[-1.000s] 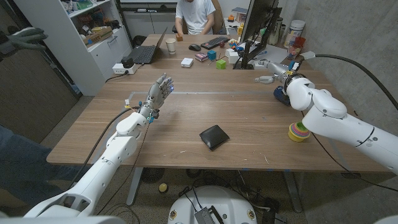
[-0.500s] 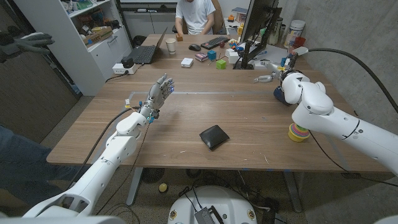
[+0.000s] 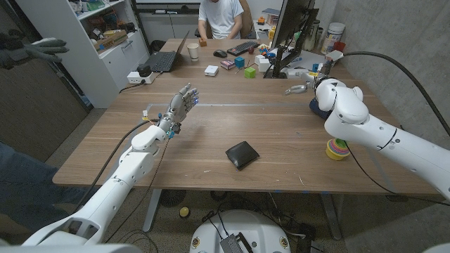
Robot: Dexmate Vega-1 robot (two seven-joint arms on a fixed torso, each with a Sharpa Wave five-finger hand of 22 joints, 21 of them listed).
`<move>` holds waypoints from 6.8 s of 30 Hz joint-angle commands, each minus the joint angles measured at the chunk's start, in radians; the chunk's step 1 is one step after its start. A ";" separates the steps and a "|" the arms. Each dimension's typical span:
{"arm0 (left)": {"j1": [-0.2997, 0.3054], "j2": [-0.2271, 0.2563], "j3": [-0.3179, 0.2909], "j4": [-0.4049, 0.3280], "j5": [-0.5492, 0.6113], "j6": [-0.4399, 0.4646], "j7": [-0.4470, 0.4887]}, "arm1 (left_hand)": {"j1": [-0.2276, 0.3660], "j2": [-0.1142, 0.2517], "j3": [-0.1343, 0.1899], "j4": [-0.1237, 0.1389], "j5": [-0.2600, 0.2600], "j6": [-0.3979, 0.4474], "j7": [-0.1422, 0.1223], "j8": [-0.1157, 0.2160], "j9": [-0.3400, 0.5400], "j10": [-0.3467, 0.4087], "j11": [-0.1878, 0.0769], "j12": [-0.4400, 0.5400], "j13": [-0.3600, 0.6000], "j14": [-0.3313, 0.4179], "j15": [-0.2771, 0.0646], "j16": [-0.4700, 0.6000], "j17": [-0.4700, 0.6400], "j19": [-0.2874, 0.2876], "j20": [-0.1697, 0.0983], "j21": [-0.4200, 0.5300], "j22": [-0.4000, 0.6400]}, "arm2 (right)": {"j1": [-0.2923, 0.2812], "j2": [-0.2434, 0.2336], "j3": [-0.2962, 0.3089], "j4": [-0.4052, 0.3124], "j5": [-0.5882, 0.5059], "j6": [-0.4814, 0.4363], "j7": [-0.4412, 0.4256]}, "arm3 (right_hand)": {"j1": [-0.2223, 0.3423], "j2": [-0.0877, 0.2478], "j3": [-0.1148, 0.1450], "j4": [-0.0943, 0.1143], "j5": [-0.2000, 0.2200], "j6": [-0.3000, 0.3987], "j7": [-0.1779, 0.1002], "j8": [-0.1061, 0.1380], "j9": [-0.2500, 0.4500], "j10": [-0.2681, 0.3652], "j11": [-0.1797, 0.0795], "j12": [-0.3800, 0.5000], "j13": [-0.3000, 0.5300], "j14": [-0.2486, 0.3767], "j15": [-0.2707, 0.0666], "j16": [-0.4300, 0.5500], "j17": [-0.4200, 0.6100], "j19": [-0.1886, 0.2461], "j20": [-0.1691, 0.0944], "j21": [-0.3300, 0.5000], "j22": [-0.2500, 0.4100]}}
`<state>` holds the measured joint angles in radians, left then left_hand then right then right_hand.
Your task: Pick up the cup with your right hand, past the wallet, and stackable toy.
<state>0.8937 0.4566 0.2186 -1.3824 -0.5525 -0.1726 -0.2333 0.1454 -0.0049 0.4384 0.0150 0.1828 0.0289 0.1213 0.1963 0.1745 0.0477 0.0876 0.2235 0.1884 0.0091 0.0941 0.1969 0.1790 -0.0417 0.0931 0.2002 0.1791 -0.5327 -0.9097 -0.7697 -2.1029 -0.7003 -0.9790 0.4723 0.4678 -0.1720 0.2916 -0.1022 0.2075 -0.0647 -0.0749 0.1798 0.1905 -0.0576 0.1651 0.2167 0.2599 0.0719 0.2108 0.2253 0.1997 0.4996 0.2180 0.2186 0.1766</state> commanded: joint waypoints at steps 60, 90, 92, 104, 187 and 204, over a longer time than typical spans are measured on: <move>0.071 0.089 -0.033 -0.137 0.002 0.051 0.047 | -0.013 0.017 -0.003 -0.013 -0.003 0.008 0.024 -0.005 0.004 -0.005 0.018 -0.006 0.005 0.000 0.029 -0.004 0.007 0.002 0.036 0.005 0.005 | 0.286 0.243 -0.130 0.500 -0.410 0.036 0.498 | -0.076 0.009 -0.136 0.002 0.063 0.025 0.064 0.030 0.001 -0.003 0.047 -0.005 -0.053 -0.003 0.006 -0.013 0.001 0.081 0.003 -0.014 0.001; 0.060 0.124 -0.038 -0.179 0.027 0.086 0.117 | -0.017 0.021 -0.004 -0.020 -0.002 0.013 0.023 -0.005 0.004 -0.002 0.021 -0.007 0.005 -0.018 0.042 -0.010 0.008 -0.007 0.044 0.001 0.006 | 0.312 0.206 -0.143 0.588 -0.364 0.121 0.520 | -0.075 0.007 -0.171 -0.005 0.078 0.014 0.058 0.019 0.002 -0.048 0.033 -0.027 -0.059 -0.021 0.005 -0.024 -0.001 0.080 0.003 -0.024 0.000; 0.062 0.124 -0.039 -0.181 0.025 0.087 0.119 | -0.017 0.022 -0.004 -0.021 -0.002 0.013 0.023 -0.005 0.004 -0.002 0.024 -0.007 0.005 -0.022 0.045 -0.011 0.008 -0.010 0.042 0.000 0.006 | 0.311 0.212 -0.138 0.604 -0.351 0.128 0.506 | -0.072 0.008 -0.178 -0.007 0.082 0.014 0.055 0.019 0.002 -0.069 0.029 -0.032 -0.060 -0.041 0.005 -0.031 -0.002 0.077 0.003 -0.027 0.000; 0.074 0.137 -0.047 -0.188 0.031 0.091 0.139 | -0.019 0.026 -0.003 -0.027 -0.003 0.022 0.033 -0.004 0.005 -0.007 0.055 -0.011 0.005 -0.043 0.063 -0.015 0.007 -0.019 0.011 -0.002 0.005 | 0.338 0.232 -0.158 0.684 -0.319 0.140 0.475 | -0.067 0.010 -0.187 -0.010 0.087 0.017 0.041 0.020 0.002 -0.070 0.016 -0.026 -0.061 -0.056 0.005 -0.033 -0.001 0.074 0.003 -0.028 0.000; -0.030 0.081 -0.014 -0.076 0.042 0.151 0.120 | -0.035 0.039 -0.005 -0.040 -0.004 0.039 0.063 -0.005 0.006 0.023 0.084 -0.002 0.008 -0.056 0.108 -0.004 0.009 -0.052 0.051 -0.002 0.006 | 0.490 0.334 -0.377 1.029 -0.012 0.137 0.321 | -0.019 0.034 -0.225 -0.022 0.115 -0.034 0.041 0.009 0.003 -0.035 0.029 -0.012 -0.059 0.016 0.002 -0.007 0.000 0.150 0.000 -0.010 0.002; 0.012 0.100 -0.037 -0.125 0.033 0.163 0.145 | -0.039 0.040 -0.006 -0.043 -0.004 0.042 0.060 -0.005 0.006 0.034 0.079 0.001 0.008 -0.046 0.108 -0.001 0.010 -0.046 0.055 0.002 0.006 | 0.512 0.395 -0.397 1.197 0.065 0.237 0.222 | 0.198 0.149 -0.140 -0.065 0.117 -0.025 0.021 0.028 0.006 -0.024 0.015 -0.008 -0.055 0.053 -0.006 -0.003 0.001 0.219 0.000 -0.010 0.000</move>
<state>0.8833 0.5449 0.1937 -1.4796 -0.5141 -0.0183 -0.1016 0.1111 0.0293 0.4312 -0.0195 0.1828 0.0627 0.1230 0.1924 0.1770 0.0728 0.1626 0.2186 0.1932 -0.0420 0.1965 0.1891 0.1837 -0.0915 0.1396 0.1954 0.1831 -0.0326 -0.5479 -1.1530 -0.9969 -0.6813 -0.8014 0.7516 0.6080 -0.0468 0.1295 -0.1557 0.3294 -0.0929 -0.0469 0.2012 0.1933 -0.0887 0.1816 0.2012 0.2027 0.1115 0.2065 0.2117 0.1975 0.7006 0.2175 0.2010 0.1770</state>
